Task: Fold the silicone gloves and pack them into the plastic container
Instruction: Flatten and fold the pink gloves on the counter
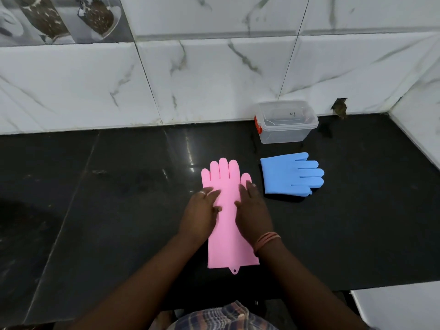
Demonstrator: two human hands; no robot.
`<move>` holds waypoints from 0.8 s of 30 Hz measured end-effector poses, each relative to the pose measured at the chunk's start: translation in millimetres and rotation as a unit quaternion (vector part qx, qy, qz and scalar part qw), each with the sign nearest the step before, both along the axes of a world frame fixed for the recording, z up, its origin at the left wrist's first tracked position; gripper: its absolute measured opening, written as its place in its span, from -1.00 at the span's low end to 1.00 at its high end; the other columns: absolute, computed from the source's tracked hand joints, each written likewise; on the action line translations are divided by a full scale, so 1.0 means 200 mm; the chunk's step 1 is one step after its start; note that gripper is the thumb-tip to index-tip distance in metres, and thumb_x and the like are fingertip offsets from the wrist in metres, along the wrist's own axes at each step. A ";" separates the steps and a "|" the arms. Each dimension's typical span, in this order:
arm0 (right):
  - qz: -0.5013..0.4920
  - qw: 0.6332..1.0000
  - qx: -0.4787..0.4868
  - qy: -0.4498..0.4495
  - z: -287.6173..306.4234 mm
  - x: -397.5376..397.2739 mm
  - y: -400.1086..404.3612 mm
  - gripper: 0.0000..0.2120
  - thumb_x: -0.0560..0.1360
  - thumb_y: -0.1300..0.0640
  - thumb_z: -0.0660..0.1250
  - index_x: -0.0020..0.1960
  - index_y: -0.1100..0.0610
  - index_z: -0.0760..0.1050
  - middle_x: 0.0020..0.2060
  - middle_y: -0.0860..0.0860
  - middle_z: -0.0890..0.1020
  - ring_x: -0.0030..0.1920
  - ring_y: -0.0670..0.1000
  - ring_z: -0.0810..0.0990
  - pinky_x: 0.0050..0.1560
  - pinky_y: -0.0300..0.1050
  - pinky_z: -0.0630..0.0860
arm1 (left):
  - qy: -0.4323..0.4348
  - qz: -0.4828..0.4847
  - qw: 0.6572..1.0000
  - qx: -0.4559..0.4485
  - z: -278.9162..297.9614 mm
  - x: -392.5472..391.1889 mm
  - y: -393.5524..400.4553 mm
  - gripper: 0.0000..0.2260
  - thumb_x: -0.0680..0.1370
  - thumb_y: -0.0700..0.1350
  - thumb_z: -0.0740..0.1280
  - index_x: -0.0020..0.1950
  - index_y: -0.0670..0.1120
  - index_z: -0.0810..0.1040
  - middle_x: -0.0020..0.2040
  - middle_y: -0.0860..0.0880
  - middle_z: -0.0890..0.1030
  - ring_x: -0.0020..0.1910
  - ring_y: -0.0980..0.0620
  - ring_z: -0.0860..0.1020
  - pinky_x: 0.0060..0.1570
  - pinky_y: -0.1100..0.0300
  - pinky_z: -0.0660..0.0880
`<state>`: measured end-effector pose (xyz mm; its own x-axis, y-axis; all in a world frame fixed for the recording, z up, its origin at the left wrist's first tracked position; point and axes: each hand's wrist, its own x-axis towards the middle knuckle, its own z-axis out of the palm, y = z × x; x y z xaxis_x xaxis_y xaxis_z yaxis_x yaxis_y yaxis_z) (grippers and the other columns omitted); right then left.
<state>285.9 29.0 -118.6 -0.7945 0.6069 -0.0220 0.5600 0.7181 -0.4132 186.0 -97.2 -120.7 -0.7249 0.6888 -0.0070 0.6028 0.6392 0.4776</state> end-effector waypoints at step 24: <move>-0.287 0.890 -0.232 0.267 -0.08 -0.24 0.17 -0.86 0.58 0.18 0.34 0.10 0.01 0.46 0.04 -0.03 0.60 0.05 -0.04 0.60 0.17 -0.08 0.60 | -0.050 0.076 0.993 0.073 -0.26 -0.10 0.22 -0.44 0.69 0.09 0.23 0.66 0.00 0.18 0.70 -0.07 0.01 0.64 -0.12 0.16 0.53 0.02 0.19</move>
<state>238.5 63.3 -134.7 -0.3282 0.9404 -0.0888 0.4155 0.0593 -0.9077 166.3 -53.5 -172.1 -0.8218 0.5697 0.0068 0.4485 0.6395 0.6244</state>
